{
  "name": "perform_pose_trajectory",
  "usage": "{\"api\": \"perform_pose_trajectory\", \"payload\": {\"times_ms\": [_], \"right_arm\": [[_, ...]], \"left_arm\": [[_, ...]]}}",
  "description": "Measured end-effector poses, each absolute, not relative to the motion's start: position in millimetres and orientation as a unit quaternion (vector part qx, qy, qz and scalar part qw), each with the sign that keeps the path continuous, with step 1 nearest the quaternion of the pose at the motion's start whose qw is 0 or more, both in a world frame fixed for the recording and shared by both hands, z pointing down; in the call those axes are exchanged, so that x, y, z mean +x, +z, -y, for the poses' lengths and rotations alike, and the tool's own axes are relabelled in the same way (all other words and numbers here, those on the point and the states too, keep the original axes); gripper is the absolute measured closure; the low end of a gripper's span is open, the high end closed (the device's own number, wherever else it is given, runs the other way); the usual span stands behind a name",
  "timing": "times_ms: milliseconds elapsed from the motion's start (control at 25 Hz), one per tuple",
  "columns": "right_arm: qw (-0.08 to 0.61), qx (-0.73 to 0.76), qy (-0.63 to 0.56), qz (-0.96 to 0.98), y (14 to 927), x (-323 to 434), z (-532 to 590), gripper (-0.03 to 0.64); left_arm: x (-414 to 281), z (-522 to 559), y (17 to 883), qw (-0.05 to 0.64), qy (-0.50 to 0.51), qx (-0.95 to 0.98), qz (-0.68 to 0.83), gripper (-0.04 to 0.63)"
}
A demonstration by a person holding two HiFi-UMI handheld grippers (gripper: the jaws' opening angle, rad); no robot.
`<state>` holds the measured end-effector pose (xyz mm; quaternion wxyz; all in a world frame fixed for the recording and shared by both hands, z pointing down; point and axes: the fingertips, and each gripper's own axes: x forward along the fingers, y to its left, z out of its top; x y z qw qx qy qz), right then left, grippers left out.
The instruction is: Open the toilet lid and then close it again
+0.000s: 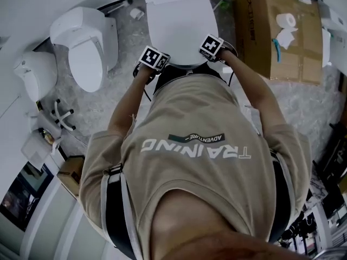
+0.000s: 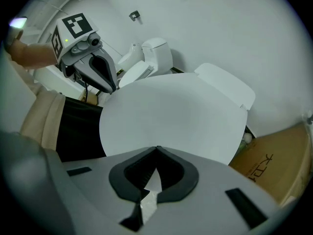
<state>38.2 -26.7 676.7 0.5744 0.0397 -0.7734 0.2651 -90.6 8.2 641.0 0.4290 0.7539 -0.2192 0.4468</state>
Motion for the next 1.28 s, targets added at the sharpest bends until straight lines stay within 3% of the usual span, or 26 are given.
{"api": "perform_pose_trajectory", "payload": {"times_ms": [680,1000,1280], "right_arm": [[0.558,0.09,0.365,0.74,735.8,47.7,-9.6,0.607],[0.5,0.15,0.408,0.749,763.8,55.5,-21.7,0.607],[0.517,0.144,0.413,0.736,792.8,60.1,-35.5,0.607]], "left_arm": [[-89.7,-46.1,728.0,0.474,0.505,0.683,0.234,0.592],[-85.0,-58.6,757.9,0.484,0.519,0.663,0.24,0.592],[-78.3,-72.3,788.5,0.467,0.546,0.658,0.224,0.592]]}}
